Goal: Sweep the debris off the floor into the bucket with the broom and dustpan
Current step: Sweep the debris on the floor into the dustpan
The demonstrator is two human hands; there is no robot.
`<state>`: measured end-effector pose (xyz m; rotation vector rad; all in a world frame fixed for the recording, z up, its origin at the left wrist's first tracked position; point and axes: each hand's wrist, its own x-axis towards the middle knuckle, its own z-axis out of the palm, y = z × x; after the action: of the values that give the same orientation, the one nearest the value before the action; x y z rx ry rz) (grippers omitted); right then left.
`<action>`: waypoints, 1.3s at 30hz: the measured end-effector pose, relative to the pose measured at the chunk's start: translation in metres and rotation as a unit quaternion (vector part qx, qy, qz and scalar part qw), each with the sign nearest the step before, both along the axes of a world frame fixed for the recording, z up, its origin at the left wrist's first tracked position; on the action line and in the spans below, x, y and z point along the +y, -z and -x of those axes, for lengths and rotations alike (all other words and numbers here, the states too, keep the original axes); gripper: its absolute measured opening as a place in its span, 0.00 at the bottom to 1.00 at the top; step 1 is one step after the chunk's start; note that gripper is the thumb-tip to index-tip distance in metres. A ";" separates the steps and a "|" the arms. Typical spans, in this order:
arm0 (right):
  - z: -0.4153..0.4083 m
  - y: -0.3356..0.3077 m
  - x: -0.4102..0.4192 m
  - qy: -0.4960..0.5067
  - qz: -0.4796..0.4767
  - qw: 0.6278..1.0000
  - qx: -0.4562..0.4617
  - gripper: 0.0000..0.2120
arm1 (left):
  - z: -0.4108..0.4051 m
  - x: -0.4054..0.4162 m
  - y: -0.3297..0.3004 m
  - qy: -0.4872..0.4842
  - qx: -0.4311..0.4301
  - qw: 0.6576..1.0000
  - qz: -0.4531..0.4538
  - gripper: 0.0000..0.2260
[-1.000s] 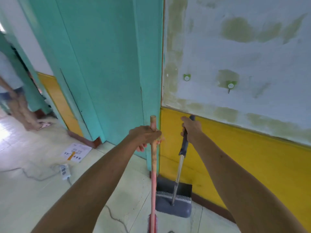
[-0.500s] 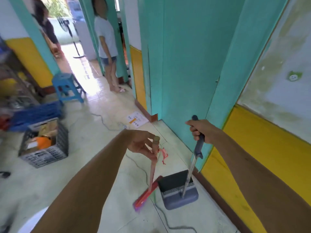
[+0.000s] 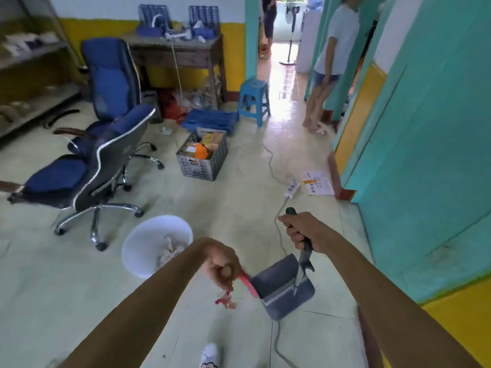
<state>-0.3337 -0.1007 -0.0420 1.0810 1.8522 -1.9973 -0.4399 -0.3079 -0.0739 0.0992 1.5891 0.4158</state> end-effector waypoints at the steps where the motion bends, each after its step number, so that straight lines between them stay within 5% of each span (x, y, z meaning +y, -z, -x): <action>1: 0.007 0.001 -0.012 -0.028 -0.015 0.999 -0.007 0.18 | -0.007 -0.021 0.002 -0.008 0.021 1.000 0.000 0.07; 7: 0.047 0.011 -0.111 -0.209 -0.073 0.974 -0.040 0.12 | -0.018 -0.108 -0.004 0.045 0.111 0.989 0.090 0.13; 15: 0.058 0.026 -0.257 -0.361 -0.200 0.911 -0.011 0.11 | -0.067 -0.255 0.000 -0.117 0.201 0.963 0.138 0.14; 18: 0.048 0.030 -0.315 -0.377 -0.176 0.909 -0.017 0.12 | -0.095 -0.307 -0.007 -0.145 0.228 0.950 0.155 0.14; 21: 0.024 0.031 -0.375 -0.445 -0.234 0.863 0.048 0.13 | -0.124 -0.347 -0.012 -0.179 0.211 0.949 0.149 0.08; 24: -0.005 0.030 -0.430 -0.484 -0.265 0.831 0.074 0.12 | -0.164 -0.388 -0.004 -0.276 0.172 0.937 0.127 0.16; 30: -0.043 0.037 -0.524 -0.503 -0.259 0.817 0.108 0.10 | -0.269 -0.445 0.032 -0.321 0.071 0.932 0.151 0.09; 36: -0.055 0.054 -0.596 -0.523 -0.249 0.806 0.119 0.13 | -0.303 -0.490 0.040 -0.480 0.244 0.818 0.201 0.15; 39: -0.046 0.056 -0.629 -0.548 -0.248 0.791 0.114 0.13 | -0.279 -0.529 0.028 -0.460 0.257 0.823 0.211 0.15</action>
<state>-0.2875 -0.7293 -0.0982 -0.2797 2.3406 -0.9702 -0.1611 -0.8371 -0.1020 -1.0217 2.1672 0.8072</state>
